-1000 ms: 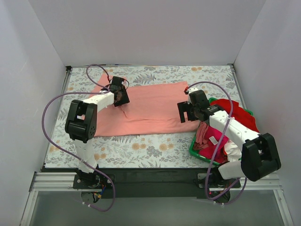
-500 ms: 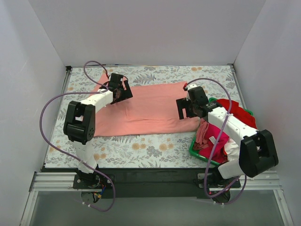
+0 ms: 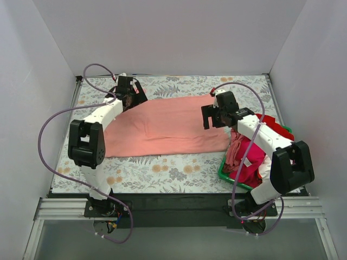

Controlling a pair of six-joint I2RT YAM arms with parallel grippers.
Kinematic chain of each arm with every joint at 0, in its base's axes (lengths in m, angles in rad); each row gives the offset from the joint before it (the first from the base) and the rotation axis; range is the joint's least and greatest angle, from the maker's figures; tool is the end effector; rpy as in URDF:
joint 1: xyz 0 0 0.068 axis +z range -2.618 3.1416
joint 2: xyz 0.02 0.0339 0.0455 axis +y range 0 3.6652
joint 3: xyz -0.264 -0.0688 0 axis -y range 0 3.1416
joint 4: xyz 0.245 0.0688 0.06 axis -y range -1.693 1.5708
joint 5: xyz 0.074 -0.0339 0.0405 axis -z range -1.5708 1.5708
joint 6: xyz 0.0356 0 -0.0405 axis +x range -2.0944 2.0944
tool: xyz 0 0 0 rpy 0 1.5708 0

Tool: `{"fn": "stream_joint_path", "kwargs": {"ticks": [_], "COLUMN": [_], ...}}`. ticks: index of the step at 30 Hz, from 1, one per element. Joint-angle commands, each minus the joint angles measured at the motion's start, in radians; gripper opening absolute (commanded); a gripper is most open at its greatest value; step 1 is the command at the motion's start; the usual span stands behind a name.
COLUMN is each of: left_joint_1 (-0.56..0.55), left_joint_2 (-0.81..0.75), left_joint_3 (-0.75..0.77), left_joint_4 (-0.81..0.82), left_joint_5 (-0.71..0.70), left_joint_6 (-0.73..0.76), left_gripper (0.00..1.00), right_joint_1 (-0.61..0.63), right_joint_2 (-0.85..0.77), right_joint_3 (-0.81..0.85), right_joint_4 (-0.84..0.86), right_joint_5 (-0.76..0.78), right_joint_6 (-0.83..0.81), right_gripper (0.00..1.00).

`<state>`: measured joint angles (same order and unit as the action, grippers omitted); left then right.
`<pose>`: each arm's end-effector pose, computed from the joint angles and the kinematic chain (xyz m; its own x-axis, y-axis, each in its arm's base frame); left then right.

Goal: Fold and stack the t-shirts
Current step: Fold the tshirt

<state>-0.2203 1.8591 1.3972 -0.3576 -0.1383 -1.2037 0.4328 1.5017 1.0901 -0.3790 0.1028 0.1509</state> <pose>0.4067 -0.0861 0.2313 -0.3723 -0.8640 -0.3390 -0.6209 0.5033 -0.6009 0.2986 0.1339 0.2561 -0.6908 -0.1544 -0.7064 -0.2507 0.9675 0.0336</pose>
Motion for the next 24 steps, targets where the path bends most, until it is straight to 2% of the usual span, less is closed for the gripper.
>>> {"fn": "stream_joint_path", "kwargs": {"ticks": [1, 6, 7, 8, 10, 14, 17, 20, 24], "left_joint_1": [0.084, 0.144, 0.156, 0.162, 0.176, 0.188, 0.188, 0.188, 0.196], "left_joint_2": [0.014, 0.19, 0.266, 0.3, 0.415, 0.613, 0.696, 0.729, 0.793], "left_joint_3": [0.146, 0.386, 0.434, 0.535, 0.627, 0.908, 1.002, 0.981, 1.034], "left_joint_4": [-0.012, -0.055, -0.064, -0.072, -0.067, -0.07, -0.041, 0.055, 0.066], "left_joint_5": [-0.004, -0.012, -0.017, -0.011, -0.009, -0.02, -0.09, -0.142, -0.184], "left_joint_6": [-0.036, 0.021, 0.036, 0.05, 0.091, 0.145, 0.168, 0.214, 0.224], "left_gripper": [0.87, 0.87, 0.88, 0.88, 0.88, 0.89, 0.89, 0.91, 0.9], "right_joint_1": [-0.034, -0.063, -0.072, -0.075, -0.086, -0.098, -0.1, -0.1, -0.1], "right_joint_2": [0.038, 0.115, 0.124, 0.136, 0.175, 0.235, 0.267, 0.276, 0.285], "right_joint_3": [0.085, 0.166, 0.177, 0.189, 0.226, 0.28, 0.303, 0.306, 0.3], "right_joint_4": [0.023, 0.032, 0.038, 0.038, 0.043, 0.043, 0.043, 0.042, 0.023], "right_joint_5": [-0.026, -0.025, -0.025, -0.028, -0.031, -0.046, -0.054, -0.048, -0.029], "right_joint_6": [-0.002, 0.004, 0.004, 0.003, 0.001, 0.001, -0.004, -0.025, -0.057], "right_gripper": [0.98, 0.98, 0.98, 0.98, 0.98, 0.98, 0.98, 0.98, 0.98]}}
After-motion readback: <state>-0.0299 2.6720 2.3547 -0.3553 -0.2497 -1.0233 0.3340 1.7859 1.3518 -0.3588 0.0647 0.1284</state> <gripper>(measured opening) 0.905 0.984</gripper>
